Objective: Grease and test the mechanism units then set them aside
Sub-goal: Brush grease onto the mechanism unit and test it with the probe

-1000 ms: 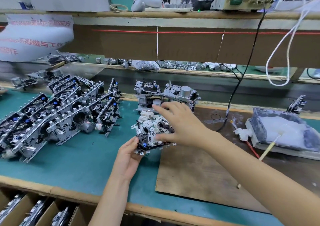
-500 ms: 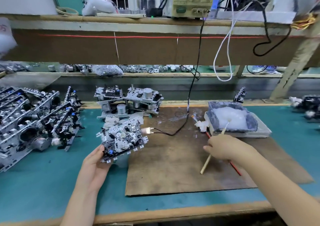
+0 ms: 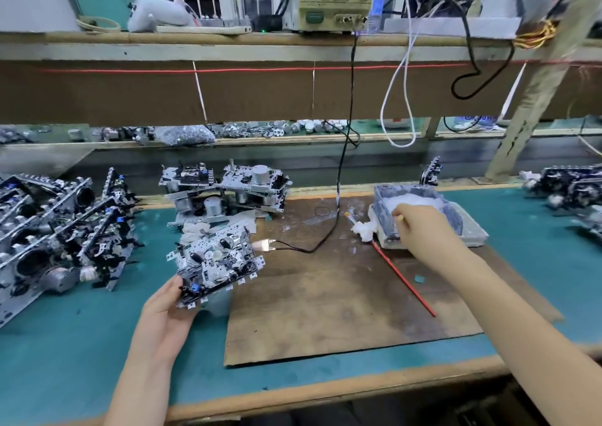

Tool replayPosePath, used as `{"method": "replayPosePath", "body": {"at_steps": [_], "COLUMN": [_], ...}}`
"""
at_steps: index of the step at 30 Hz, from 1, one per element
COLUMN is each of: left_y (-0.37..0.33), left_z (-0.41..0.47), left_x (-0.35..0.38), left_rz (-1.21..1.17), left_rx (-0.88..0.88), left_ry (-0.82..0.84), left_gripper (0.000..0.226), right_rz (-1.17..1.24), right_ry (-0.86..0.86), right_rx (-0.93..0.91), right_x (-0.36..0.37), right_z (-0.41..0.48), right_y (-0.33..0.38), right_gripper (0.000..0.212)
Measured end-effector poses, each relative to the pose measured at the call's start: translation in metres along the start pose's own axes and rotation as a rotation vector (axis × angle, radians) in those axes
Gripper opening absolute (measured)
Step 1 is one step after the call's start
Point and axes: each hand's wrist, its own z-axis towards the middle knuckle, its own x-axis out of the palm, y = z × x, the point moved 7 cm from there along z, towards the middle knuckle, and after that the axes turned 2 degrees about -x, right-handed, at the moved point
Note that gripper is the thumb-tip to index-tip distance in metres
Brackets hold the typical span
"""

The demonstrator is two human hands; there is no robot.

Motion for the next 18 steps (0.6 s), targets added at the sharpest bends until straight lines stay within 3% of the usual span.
{"method": "replayPosePath", "body": {"at_steps": [3, 5, 8, 11, 14, 18], "left_y": [0.000, 0.000, -0.001, -0.001, -0.002, -0.002], "left_z": [-0.001, -0.003, -0.004, -0.005, -0.005, -0.005], "left_x": [0.001, 0.002, 0.003, 0.005, 0.006, 0.004], "left_rz": [-0.003, 0.003, 0.002, -0.016, -0.007, 0.007], "left_rx": [-0.009, -0.010, -0.013, -0.023, -0.021, -0.025], "left_ry": [-0.017, -0.030, -0.041, -0.049, -0.049, -0.063], "left_gripper": [0.054, 0.051, 0.048, 0.038, 0.029, 0.031], "right_rz": [0.291, 0.508, 0.743, 0.894, 0.857, 0.823], "right_ry": [-0.282, -0.380, -0.298, -0.109, 0.019, 0.060], "right_rx": [-0.236, -0.461, -0.674, -0.727, -0.771, -0.829], "right_x": [-0.028, -0.047, -0.059, -0.053, -0.041, -0.032], "right_z": [-0.014, -0.029, -0.048, -0.058, -0.060, -0.059], "right_y": [0.025, 0.055, 0.101, 0.135, 0.159, 0.177], "right_gripper": [0.020, 0.018, 0.024, 0.021, 0.016, 0.018]}}
